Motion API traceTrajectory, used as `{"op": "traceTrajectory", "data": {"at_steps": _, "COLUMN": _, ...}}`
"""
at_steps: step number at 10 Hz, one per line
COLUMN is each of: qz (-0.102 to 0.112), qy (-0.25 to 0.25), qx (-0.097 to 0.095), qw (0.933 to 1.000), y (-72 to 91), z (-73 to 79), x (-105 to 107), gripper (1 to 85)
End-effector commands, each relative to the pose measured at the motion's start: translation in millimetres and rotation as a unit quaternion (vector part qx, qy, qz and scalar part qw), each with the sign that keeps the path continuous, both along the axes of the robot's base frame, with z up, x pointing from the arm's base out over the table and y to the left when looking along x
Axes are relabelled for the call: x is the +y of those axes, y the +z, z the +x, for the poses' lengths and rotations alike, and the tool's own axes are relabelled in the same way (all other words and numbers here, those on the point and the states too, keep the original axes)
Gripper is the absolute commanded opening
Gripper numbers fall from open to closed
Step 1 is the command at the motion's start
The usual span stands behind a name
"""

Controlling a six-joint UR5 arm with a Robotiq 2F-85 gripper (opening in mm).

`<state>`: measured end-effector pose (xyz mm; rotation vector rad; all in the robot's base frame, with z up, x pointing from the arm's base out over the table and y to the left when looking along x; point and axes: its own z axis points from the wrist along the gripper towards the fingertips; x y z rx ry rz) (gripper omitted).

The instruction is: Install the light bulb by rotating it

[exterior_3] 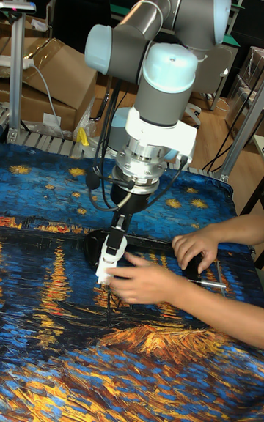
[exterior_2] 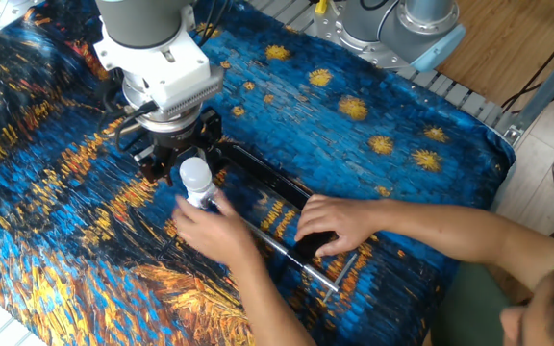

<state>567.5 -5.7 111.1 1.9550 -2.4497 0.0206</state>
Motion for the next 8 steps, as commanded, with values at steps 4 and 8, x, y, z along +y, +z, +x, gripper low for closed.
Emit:
{"op": "traceTrajectory", "data": {"at_steps": 4, "qz": 0.01, "qy": -0.01, "qx": 0.0, "qw": 0.9999, "y": -3.9, "z": -5.3, "x": 3.6, "gripper": 63.0}}
{"op": "traceTrajectory", "data": {"at_steps": 8, "qz": 0.008, "qy": -0.018, "qx": -0.004, "qw": 0.9998, "y": -3.9, "z": -5.2, "x": 2.3, "gripper": 57.3}}
